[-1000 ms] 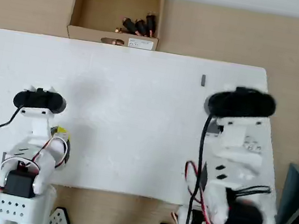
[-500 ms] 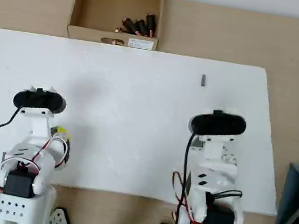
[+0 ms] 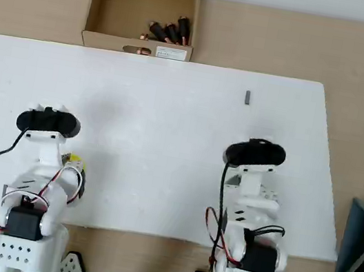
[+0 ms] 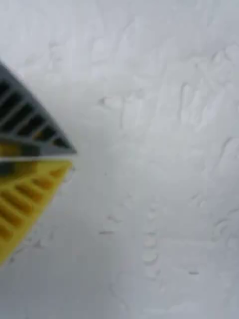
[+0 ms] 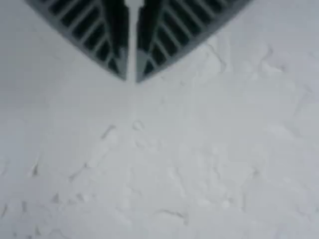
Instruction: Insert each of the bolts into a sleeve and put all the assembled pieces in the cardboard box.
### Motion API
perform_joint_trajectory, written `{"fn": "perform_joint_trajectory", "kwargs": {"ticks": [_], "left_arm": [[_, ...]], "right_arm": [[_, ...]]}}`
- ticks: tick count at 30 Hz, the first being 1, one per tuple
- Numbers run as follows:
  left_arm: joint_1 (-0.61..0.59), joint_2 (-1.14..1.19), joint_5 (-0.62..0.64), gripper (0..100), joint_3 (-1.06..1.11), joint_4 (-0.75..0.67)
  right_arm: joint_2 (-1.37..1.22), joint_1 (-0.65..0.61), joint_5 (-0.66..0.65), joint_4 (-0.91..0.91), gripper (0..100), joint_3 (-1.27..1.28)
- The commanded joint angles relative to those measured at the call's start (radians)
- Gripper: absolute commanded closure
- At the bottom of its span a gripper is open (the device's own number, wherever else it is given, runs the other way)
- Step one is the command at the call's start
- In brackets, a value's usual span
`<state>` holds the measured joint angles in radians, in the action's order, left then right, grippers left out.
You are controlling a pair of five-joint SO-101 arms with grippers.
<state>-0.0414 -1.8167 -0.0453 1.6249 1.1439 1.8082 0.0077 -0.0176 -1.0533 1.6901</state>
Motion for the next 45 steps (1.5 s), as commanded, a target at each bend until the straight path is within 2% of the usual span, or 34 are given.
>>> {"fn": "perform_joint_trajectory", "kwargs": {"ticks": [1, 45], "left_arm": [[-0.002, -0.007, -0.002, 100, -0.005, 0.002], [-0.002, -0.007, -0.002, 100, -0.005, 0.002]], "right_arm": [[0.111, 0.007, -0.005, 0.011, 98.9, -0.002], [0.111, 0.012, -0.003, -0.014, 98.8, -0.002]]}}
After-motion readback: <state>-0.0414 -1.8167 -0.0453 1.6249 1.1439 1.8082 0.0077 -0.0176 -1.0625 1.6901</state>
